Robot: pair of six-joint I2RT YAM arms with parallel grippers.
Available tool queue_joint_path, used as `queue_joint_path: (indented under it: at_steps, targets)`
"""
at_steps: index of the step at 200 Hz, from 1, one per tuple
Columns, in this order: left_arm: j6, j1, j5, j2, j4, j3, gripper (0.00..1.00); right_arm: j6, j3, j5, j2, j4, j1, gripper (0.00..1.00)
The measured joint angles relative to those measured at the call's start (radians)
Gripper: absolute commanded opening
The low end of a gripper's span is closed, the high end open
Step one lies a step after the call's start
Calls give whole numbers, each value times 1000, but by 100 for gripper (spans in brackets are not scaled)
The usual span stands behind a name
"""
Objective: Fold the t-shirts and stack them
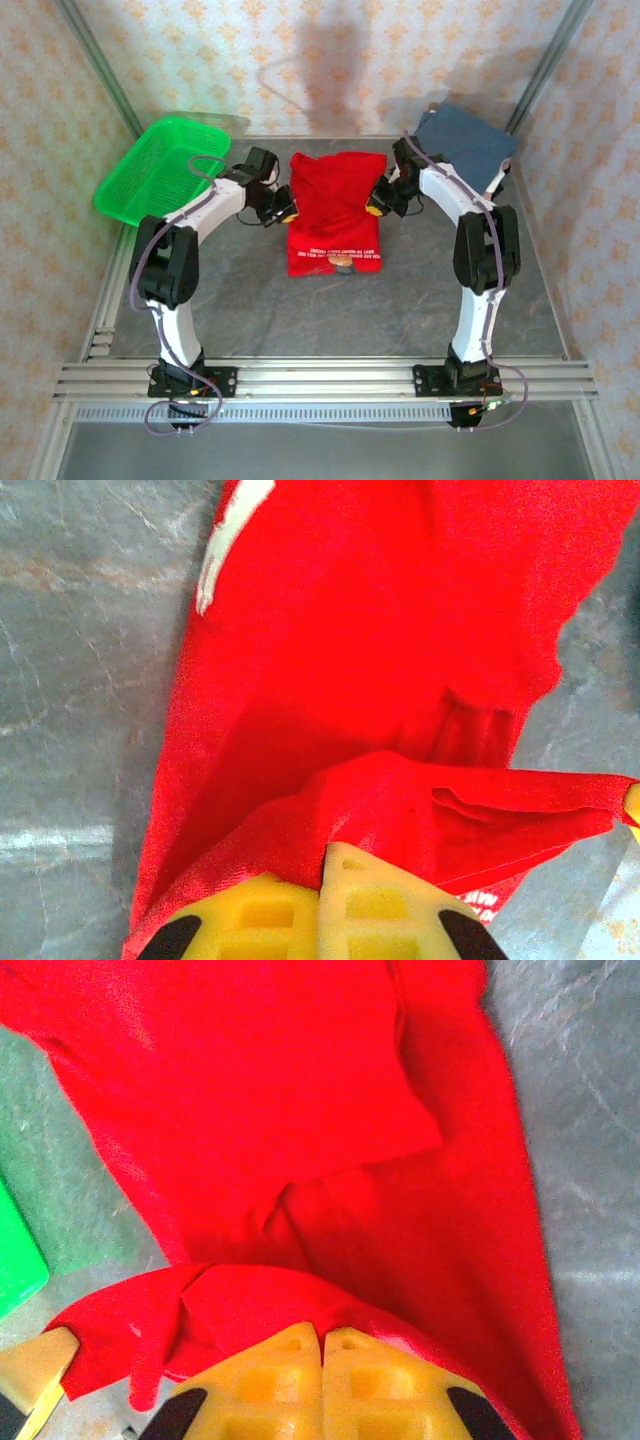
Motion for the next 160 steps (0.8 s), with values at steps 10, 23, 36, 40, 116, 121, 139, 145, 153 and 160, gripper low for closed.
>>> queue_joint_path:
  at_steps: [10, 23, 36, 40, 116, 121, 139, 145, 153, 160]
  targets:
    - [0, 6, 1, 38, 2, 27, 6, 1, 22, -1, 35, 0, -5, 9]
    - [0, 11, 5, 87, 10, 59, 25, 6, 54, -7, 84, 7, -11, 22]
    - [1, 14, 13, 132, 11, 93, 41, 31, 81, -16, 128, 28, -19, 38]
    - [0, 16, 18, 142, 10, 105, 45, 42, 86, -18, 136, 38, -23, 40]
    - [23, 71, 14, -44, -60, 305, 64, 55, 89, -33, -67, 143, -60, 51]
    - [27, 75, 10, -89, -61, 288, 64, 54, 54, -33, -119, 145, -60, 51]
    - [44, 77, 0, -257, -61, 186, 65, 54, -104, -45, -311, 179, -60, 56]
    - [46, 75, 0, -310, -58, 137, 65, 58, -167, -49, -374, 203, -60, 58]
    - [49, 74, 0, -368, -54, 67, 65, 68, -255, -53, -454, 228, -60, 62]
    - [51, 68, 1, -411, -47, -9, 64, 74, -327, -53, -511, 249, -60, 64]
